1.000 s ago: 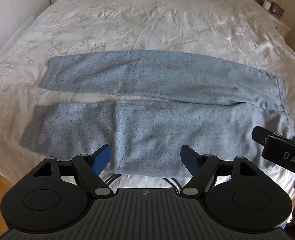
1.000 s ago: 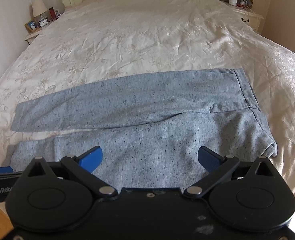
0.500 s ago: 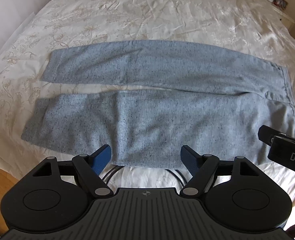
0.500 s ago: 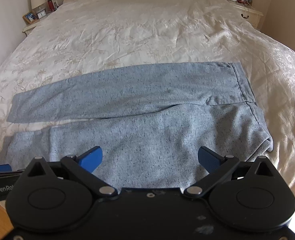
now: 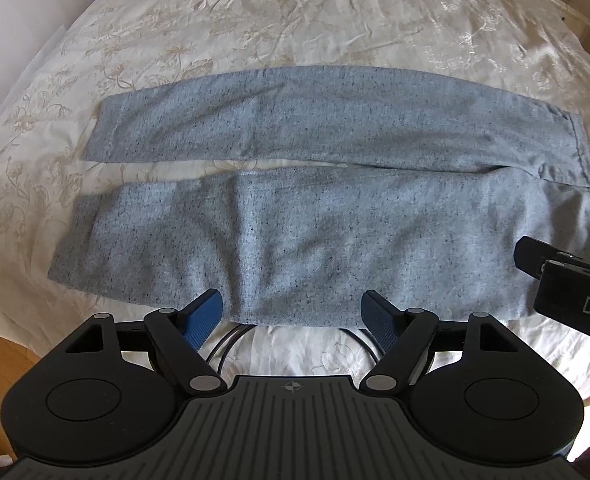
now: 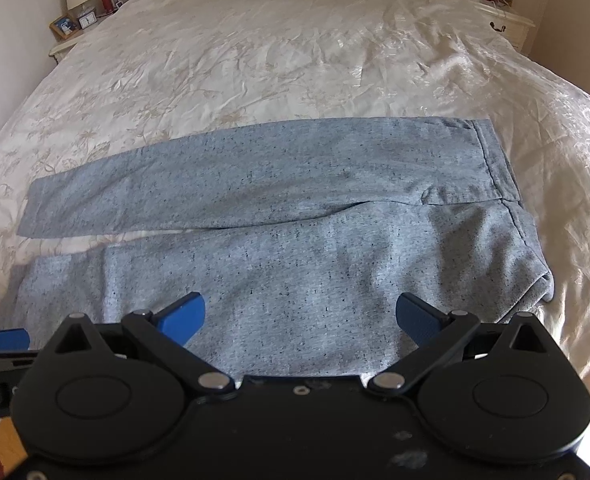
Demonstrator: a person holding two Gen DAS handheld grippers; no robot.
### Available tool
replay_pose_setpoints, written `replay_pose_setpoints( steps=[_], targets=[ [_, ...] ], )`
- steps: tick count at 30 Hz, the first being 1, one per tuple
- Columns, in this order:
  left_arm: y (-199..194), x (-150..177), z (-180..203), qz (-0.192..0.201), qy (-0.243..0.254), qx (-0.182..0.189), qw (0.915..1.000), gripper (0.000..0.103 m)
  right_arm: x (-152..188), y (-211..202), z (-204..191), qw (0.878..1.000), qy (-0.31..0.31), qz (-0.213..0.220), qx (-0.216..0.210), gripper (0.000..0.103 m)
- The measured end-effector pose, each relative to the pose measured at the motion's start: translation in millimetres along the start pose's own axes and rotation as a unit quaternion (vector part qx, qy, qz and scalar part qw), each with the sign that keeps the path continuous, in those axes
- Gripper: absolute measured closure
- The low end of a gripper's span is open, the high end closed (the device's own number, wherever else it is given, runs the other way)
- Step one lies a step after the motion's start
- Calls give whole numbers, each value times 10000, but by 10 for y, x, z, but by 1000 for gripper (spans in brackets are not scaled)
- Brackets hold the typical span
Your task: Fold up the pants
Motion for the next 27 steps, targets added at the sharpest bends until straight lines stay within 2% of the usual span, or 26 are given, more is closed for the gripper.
replay_pose_setpoints(
  steps=[27],
  targets=[
    [75,-8,-7,-158,59,-55,9998,27,5,79,-82,9997,-19,-197,-121,0]
  ],
)
Point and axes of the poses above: each gripper's, at about its wrist camera, not at the fingertips, and y roughly the way its jaws point, z to its right, x to its underside, the point moved 9 cm from there along y, roughly the way its jaws point
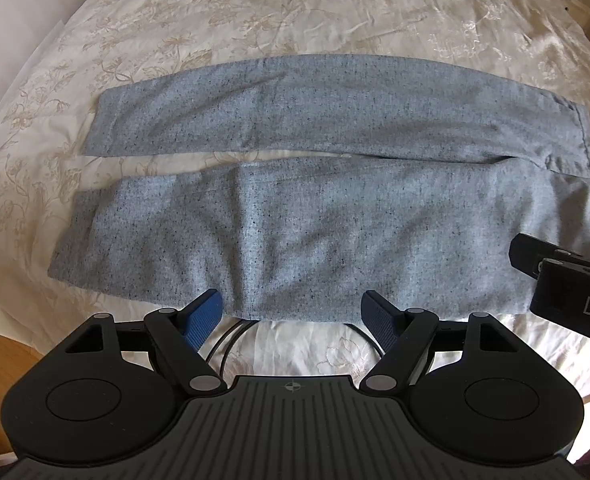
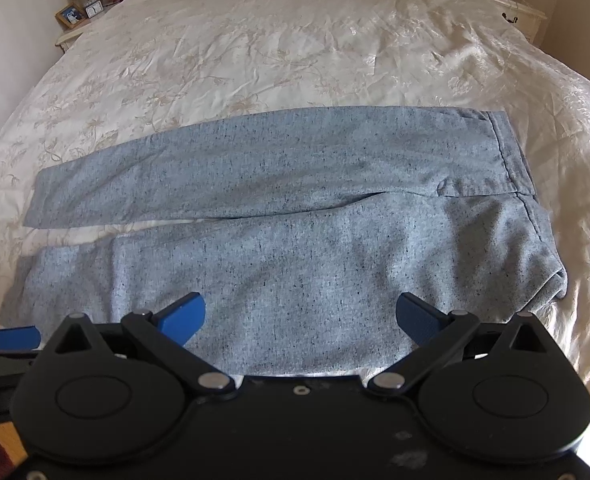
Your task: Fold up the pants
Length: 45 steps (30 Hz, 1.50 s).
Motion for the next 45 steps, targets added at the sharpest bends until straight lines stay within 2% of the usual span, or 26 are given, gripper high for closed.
replay_pose_setpoints(
  steps=[33,35,37,39,42,45],
  targets=[
    [43,42,-9,-36,-56,24,10000,28,0,10,-8,10000,-75,-18,-60,0],
    [52,45,-39,10,-100,50,9999,31,0,19,13,10000,-37,-11,-67,0],
    [74,49,-89,68,-116,8,9999,42,12,33,41,10000,19,0,-40,0],
    [135,84,-191,80,-138,-86,9998,46,41,57,85,10000,86,-16,-20,0],
    [259,188,-398,8,-215,-212,9995,61,110,133,154,9998,203,-91,11,2],
    [393,320,-672,-34,-365,-403,9985,64,208,239,184,9996,194,-211,79,7]
  ],
)
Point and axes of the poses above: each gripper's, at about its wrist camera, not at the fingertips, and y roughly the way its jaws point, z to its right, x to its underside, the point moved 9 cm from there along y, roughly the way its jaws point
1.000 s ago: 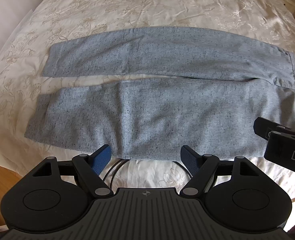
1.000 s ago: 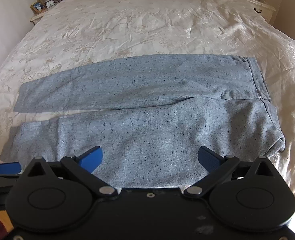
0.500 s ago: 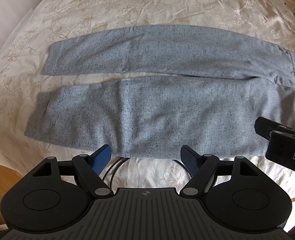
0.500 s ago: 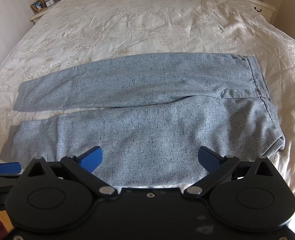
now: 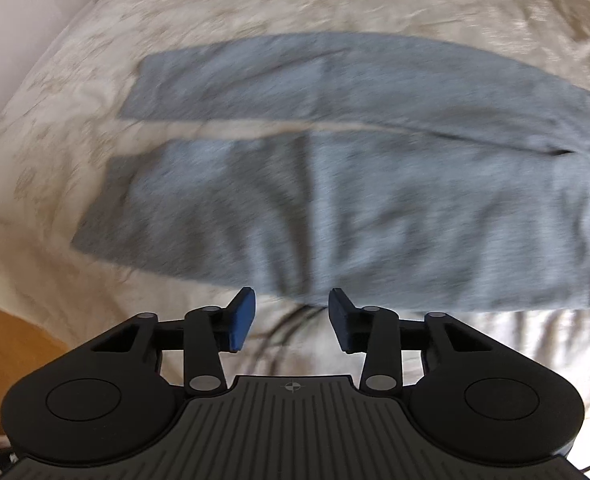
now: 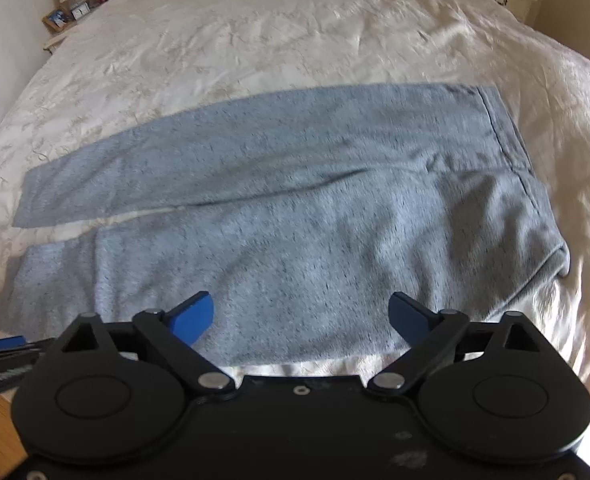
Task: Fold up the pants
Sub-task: 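Lower both grippers to the sweatpants waistband and close on the fabric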
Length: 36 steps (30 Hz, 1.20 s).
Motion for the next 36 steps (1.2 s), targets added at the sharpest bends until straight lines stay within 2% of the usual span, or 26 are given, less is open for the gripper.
replay_pose_setpoints(
  steps=[5,8,13,17,23,28,32,35,36],
  targets=[
    [243,106,-508,163,-239,-441,9986,65,131,151,-12,9998,0,-159,116,7],
    [421,128,-764,182,-394,-530,9977,65,146,207,-73,9995,55,-259,154,7],
    [732,72,-1012,77,-683,-261,9973,65,67,216,-289,9994,-24,-285,211,7],
    [937,9,-1069,-40,-836,-15,9965,65,8,209,-483,9993,-13,-277,252,6],
    [1157,-139,-1056,-63,-765,305,9966,64,-39,210,-663,9990,143,-230,350,6],
    [1099,-143,-1115,92,-837,714,9939,61,17,244,-669,9972,474,-274,500,6],
    [1124,-82,-1115,147,-482,869,9949,60,113,325,-654,9950,672,-431,602,6],
    [1168,-129,-1112,104,-515,943,9942,61,179,393,-680,9943,608,-534,690,6],
    [1159,-156,-1116,138,-554,948,9939,69,202,406,-674,9941,591,-541,732,7]
  ],
)
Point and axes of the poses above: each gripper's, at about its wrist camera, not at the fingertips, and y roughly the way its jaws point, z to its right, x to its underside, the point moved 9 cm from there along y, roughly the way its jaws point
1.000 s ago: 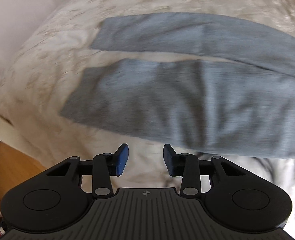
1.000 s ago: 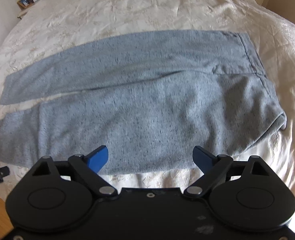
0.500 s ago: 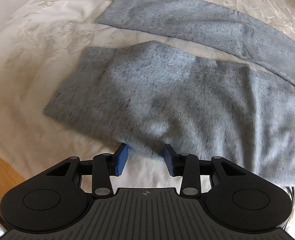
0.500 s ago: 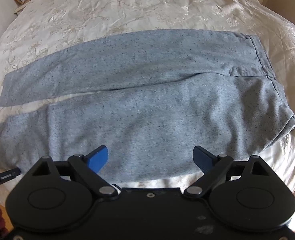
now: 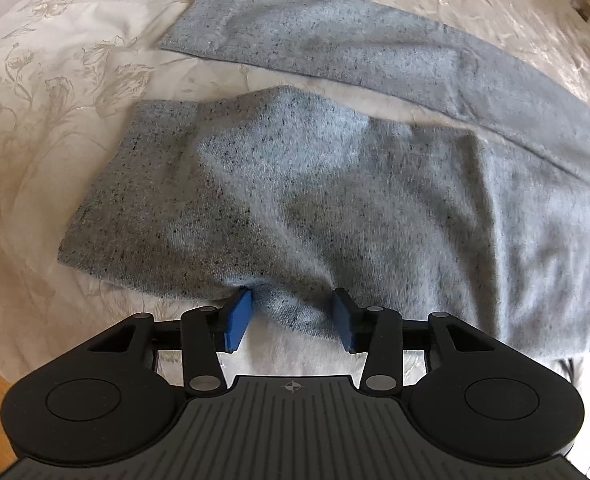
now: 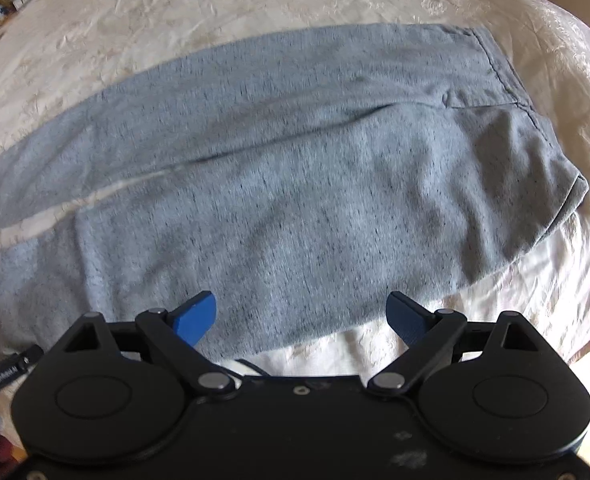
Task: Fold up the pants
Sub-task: 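Lower both grippers to the sweatpants waistband and close on the fabric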
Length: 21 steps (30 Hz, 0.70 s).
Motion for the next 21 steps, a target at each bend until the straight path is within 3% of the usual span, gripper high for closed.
replay_pose_setpoints(
  steps=[1,5,8,10,17,21],
  targets=[
    [-17,-34,-4,72,-22,-62,10000,83,17,10,10,10000,6,1,47,7],
    [-50,-127,27,25,29,-74,10000,87,46,36,174,9992,329,20,227,8],
    [-94,-70,40,-81,222,-87,9997,85,32,49,340,9973,684,16,278,8],
    [-97,23,31,-214,211,-19,9995,78,12,57,411,9967,760,23,283,8],
    [-53,321,31,-479,-271,-143,9984,71,-100,157,476,9991,402,-39,89,8],
    [16,252,184,-368,-496,-44,9981,67,-169,199,600,9995,314,47,-11,8]
  ],
)
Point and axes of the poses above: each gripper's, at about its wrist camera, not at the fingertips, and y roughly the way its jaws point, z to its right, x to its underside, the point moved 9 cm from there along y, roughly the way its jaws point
